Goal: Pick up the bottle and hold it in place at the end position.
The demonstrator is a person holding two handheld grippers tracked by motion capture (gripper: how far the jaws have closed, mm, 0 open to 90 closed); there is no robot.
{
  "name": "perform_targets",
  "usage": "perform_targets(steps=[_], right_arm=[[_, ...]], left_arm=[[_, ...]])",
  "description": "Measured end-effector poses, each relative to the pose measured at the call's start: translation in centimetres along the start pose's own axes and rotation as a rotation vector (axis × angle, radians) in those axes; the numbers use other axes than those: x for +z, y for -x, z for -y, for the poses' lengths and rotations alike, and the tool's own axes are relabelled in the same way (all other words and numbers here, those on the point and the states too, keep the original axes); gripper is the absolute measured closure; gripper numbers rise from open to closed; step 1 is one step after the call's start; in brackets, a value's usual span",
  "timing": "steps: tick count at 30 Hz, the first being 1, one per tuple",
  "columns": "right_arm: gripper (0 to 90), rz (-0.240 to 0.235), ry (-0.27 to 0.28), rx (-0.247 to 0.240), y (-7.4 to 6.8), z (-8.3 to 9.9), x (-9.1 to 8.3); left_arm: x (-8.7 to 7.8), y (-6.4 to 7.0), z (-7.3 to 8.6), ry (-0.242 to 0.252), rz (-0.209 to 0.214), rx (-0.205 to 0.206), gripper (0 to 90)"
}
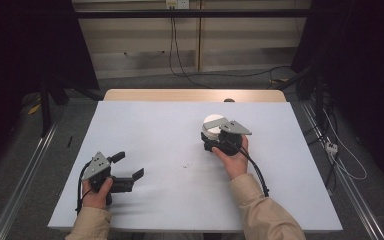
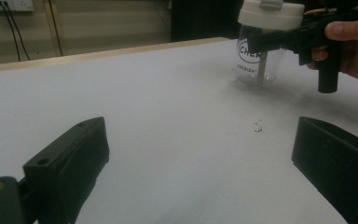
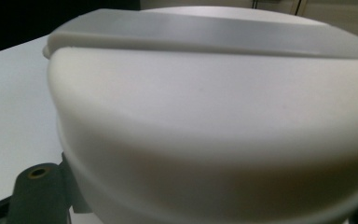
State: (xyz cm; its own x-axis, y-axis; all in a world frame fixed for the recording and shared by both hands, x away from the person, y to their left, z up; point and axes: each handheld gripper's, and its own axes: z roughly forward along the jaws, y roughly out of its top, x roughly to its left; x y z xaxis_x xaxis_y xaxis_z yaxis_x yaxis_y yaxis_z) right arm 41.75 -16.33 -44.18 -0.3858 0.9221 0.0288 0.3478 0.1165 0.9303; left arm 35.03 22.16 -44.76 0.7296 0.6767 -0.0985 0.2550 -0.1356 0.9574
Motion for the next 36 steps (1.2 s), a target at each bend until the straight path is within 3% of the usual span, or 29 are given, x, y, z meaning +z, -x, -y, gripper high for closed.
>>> perform_targets(steps=[20,36], right_arm=[[18.4,-0.053,-0.021,-0.017,-1.5,-0.4,1.1],[18.4,-0.081,-0.017,-0.06,-2.3,-0.8,1.6]], left_arm=[[0.0,0.0,0.0,0.001,0.001,0.0,3.4],[0.0,0.0,0.0,0.001,0.006,-0.001,3.5]])
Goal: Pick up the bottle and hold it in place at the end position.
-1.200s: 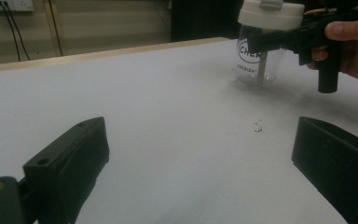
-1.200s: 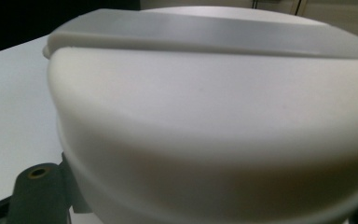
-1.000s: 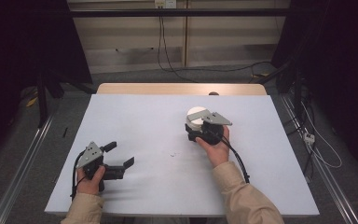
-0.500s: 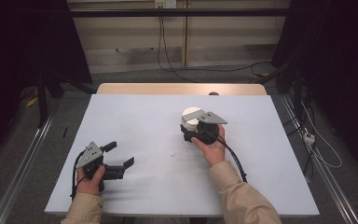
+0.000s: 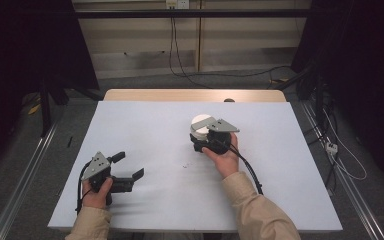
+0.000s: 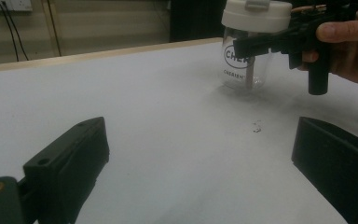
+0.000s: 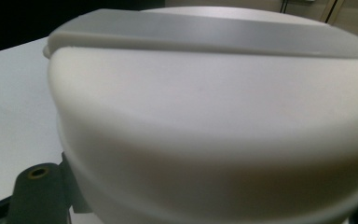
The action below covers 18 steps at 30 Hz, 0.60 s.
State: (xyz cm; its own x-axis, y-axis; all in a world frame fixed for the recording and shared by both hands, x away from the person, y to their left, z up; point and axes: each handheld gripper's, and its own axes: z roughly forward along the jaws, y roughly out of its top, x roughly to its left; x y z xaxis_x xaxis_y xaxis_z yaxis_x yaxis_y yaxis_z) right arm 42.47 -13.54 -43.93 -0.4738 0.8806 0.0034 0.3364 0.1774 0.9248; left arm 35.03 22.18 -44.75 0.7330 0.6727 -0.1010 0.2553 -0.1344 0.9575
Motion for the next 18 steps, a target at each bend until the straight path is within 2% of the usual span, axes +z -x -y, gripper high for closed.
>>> perform_targets(steps=[18], right_arm=[[18.4,-0.04,-0.011,-0.002,-0.63,-0.14,0.84]], left_arm=[[0.01,0.0,0.01,-0.003,0.003,-0.002,3.5]])
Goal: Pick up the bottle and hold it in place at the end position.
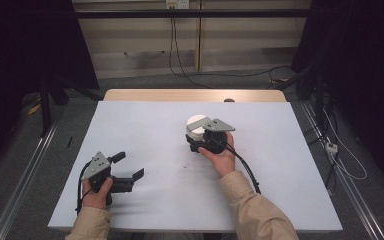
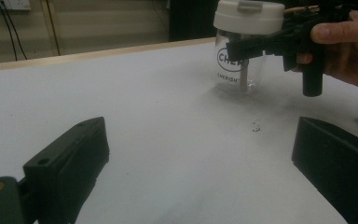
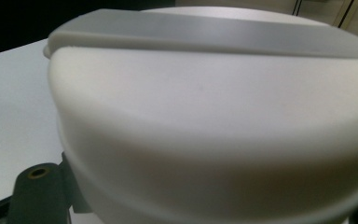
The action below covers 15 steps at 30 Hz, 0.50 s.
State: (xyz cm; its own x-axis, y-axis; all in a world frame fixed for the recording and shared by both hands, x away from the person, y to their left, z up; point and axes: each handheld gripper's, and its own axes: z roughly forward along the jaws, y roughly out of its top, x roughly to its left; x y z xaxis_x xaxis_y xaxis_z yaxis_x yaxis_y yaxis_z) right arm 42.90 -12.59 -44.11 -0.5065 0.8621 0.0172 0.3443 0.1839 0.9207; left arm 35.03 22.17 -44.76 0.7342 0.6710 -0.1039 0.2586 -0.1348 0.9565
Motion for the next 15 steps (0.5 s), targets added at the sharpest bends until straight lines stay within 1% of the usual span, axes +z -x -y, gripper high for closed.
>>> perform_targets(steps=[6,9,14,15], right_arm=[[18.4,-0.01,0.002,0.012,0.13,0.2,0.31],[18.4,-0.011,-0.001,0.008,0.07,0.29,0.47],[18.4,-0.027,-0.008,0.004,-0.17,0.38,0.62],[18.4,-0.03,-0.008,-0.001,-0.22,0.39,0.64]], left_arm=[[0.04,0.0,0.01,0.001,0.002,-0.001,3.5],[0.06,0.01,0.01,0.0,0.002,-0.002,3.5],[0.09,0.07,0.04,-0.002,-0.002,-0.009,3.5],[0.12,0.03,0.04,-0.004,0.004,-0.004,3.5]])
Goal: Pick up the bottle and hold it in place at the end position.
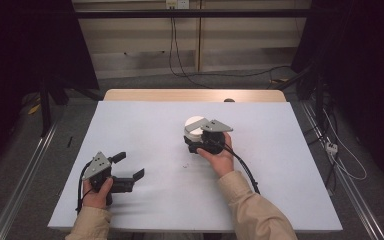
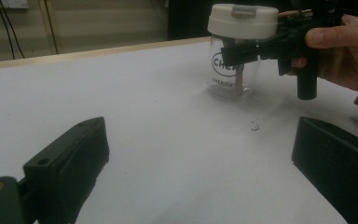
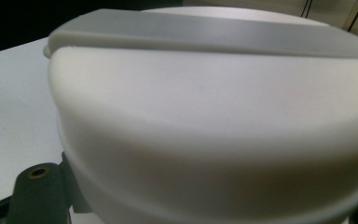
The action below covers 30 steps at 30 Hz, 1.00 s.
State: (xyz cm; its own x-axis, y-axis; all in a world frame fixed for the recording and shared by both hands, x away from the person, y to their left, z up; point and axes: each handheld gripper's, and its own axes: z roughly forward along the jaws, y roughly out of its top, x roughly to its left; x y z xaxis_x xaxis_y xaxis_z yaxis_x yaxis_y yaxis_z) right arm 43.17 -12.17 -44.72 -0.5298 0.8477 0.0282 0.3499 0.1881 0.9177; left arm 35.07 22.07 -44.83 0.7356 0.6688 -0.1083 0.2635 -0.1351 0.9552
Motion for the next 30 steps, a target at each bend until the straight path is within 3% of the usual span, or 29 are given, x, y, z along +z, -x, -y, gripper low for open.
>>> perform_targets(steps=[10,17,30], right_arm=[[18.4,-0.021,-0.007,-0.018,-0.1,0.2,0.2],[18.4,-0.036,-0.011,-0.04,0.0,0.3,0.0],[18.4,-0.047,-0.004,-0.037,0.2,0.6,-0.1]], left_arm=[[0.1,0.0,0.0,-0.004,0.004,-0.003,3.5],[0.7,-0.1,-0.1,0.001,0.003,-0.042,4.0],[1.4,0.4,-0.8,-0.013,0.022,-0.035,4.0]])
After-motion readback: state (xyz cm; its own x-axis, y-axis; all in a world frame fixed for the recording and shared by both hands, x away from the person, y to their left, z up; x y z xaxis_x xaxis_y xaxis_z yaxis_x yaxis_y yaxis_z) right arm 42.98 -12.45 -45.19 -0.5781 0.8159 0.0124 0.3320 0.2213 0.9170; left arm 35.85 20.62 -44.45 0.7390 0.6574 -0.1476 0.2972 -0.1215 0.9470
